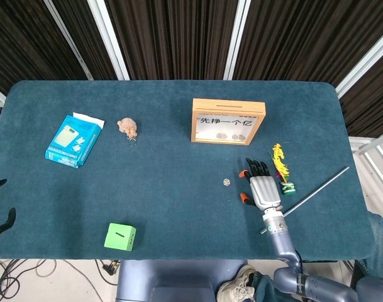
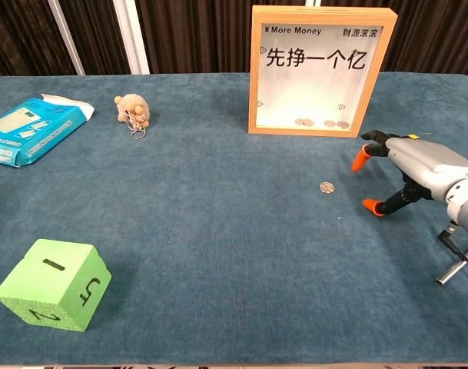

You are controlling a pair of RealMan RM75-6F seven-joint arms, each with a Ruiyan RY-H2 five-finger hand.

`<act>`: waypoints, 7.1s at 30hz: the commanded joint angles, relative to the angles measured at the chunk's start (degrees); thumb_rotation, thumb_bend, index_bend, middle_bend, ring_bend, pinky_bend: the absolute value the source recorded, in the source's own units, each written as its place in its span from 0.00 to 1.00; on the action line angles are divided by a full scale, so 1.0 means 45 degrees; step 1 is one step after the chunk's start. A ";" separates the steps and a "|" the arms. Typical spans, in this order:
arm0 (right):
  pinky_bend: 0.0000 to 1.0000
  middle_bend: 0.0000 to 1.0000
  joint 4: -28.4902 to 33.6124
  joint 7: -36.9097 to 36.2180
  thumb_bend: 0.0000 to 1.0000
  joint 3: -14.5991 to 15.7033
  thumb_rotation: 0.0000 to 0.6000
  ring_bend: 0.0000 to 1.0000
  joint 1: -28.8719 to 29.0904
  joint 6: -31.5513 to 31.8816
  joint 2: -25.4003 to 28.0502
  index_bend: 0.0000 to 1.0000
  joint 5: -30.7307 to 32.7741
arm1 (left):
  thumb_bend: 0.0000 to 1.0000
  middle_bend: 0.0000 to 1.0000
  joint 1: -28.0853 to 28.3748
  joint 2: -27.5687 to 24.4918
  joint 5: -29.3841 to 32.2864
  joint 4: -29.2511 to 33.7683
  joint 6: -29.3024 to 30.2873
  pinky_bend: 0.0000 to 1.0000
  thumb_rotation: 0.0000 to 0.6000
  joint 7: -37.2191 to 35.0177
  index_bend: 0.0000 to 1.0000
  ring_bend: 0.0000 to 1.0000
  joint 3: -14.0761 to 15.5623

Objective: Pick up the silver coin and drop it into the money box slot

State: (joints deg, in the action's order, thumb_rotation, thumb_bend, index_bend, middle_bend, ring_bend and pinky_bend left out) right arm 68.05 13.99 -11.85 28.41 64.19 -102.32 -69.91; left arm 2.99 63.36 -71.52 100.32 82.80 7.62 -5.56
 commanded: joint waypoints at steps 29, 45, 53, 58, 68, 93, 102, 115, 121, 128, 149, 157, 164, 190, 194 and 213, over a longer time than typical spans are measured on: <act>0.00 0.01 -0.0714 -0.0011 0.42 -0.0151 1.00 0.00 0.0552 -0.0233 -0.0910 0.43 0.0036 | 0.42 0.02 0.0019 -0.0063 0.0093 0.0060 -0.0079 0.01 1.00 0.0003 0.17 0.04 0.0020; 0.00 0.01 -0.0943 0.0081 0.42 -0.0248 1.00 0.00 0.0864 -0.0500 -0.1180 0.44 0.0116 | 0.42 0.02 0.0036 -0.0104 0.0131 0.0087 -0.0135 0.01 1.00 0.0021 0.17 0.04 0.0041; 0.00 0.01 -0.1211 0.0022 0.42 -0.0328 1.00 0.00 0.0974 -0.0625 -0.1324 0.45 0.0229 | 0.42 0.02 0.0042 -0.0124 0.0142 0.0098 -0.0154 0.01 1.00 0.0008 0.17 0.04 0.0047; 0.00 0.01 -0.1179 0.0020 0.42 -0.0316 1.00 0.00 0.0973 -0.0604 -0.1312 0.45 0.0231 | 0.42 0.02 0.0050 -0.0120 0.0150 0.0091 -0.0164 0.01 1.00 0.0040 0.17 0.04 0.0053; 0.00 0.01 -0.1313 0.0126 0.42 -0.0388 1.00 0.00 0.1104 -0.0831 -0.1430 0.45 0.0444 | 0.42 0.02 0.0058 -0.0134 0.0182 0.0109 -0.0187 0.01 1.00 0.0065 0.17 0.04 0.0062; 0.00 0.01 -0.1513 0.0283 0.42 -0.0583 1.00 0.00 0.1432 -0.0927 -0.1567 0.45 0.0603 | 0.42 0.02 0.0075 -0.0163 0.0216 0.0133 -0.0226 0.01 1.00 0.0110 0.17 0.04 0.0087; 0.00 0.01 -0.1602 0.0295 0.42 -0.0565 1.00 0.00 0.1469 -0.1049 -0.1610 0.46 0.0710 | 0.42 0.02 0.0082 -0.0182 0.0253 0.0154 -0.0261 0.01 1.00 0.0129 0.18 0.04 0.0097; 0.00 0.01 -0.1805 0.0247 0.48 -0.0739 1.00 0.00 0.1614 -0.1100 -0.1605 0.58 0.0824 | 0.42 0.02 0.0093 -0.0211 0.0288 0.0184 -0.0299 0.01 1.00 0.0168 0.18 0.04 0.0117; 0.00 0.01 -0.2075 0.0127 0.53 -0.0876 1.00 0.00 0.1681 -0.1169 -0.1684 0.61 0.0975 | 0.42 0.02 0.0104 -0.0241 0.0348 0.0214 -0.0354 0.01 1.00 0.0228 0.19 0.04 0.0134; 0.00 0.01 -0.2116 0.0019 0.55 -0.0948 1.00 0.00 0.1698 -0.1015 -0.1659 0.62 0.0938 | 0.42 0.02 0.0123 -0.0276 0.0405 0.0251 -0.0415 0.01 1.00 0.0297 0.21 0.04 0.0154; 0.00 0.02 -0.2360 0.0036 0.57 -0.0992 1.00 0.00 0.1898 -0.1054 -0.1496 0.65 0.0872 | 0.42 0.02 0.0151 -0.0343 0.0465 0.0316 -0.0497 0.04 1.00 0.0376 0.24 0.04 0.0209; 0.00 0.02 -0.1770 -0.0077 0.58 -0.1143 1.00 0.00 0.1832 -0.0729 -0.1129 0.66 0.0782 | 0.42 0.02 0.0157 -0.0361 0.0470 0.0317 -0.0522 0.05 1.00 0.0348 0.24 0.04 0.0218; 0.00 0.02 0.0877 0.0109 0.58 -0.1330 1.00 0.00 0.1199 0.0220 0.0384 0.66 0.0669 | 0.42 0.02 0.0153 -0.0359 0.0473 0.0325 -0.0513 0.06 1.00 0.0344 0.24 0.04 0.0222; 0.00 0.02 0.5198 0.2909 0.60 -0.4001 1.00 0.00 0.2103 0.0234 0.6054 0.66 0.2789 | 0.42 0.02 0.0151 -0.0362 0.0474 0.0365 -0.0501 0.08 1.00 0.0319 0.24 0.04 0.0233; 0.00 0.02 0.4501 0.3034 0.60 -0.4279 1.00 0.00 0.2868 -0.0662 0.6172 0.66 0.3538 | 0.42 0.02 0.0162 -0.0381 0.0520 0.0374 -0.0554 0.09 1.00 0.0244 0.24 0.04 0.0217; 0.00 0.02 0.1167 0.4890 0.60 -0.3750 1.00 0.00 0.7816 -0.6099 0.7465 0.66 1.0638 | 0.42 0.02 0.0328 -0.0540 0.1106 0.0493 -0.1000 0.10 1.00 0.0145 0.24 0.04 0.0074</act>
State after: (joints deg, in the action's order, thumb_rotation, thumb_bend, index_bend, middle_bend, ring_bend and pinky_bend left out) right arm 76.87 33.37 -30.72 59.04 39.95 -69.95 -27.53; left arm 4.41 60.95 -66.65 102.49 78.39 8.24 -5.17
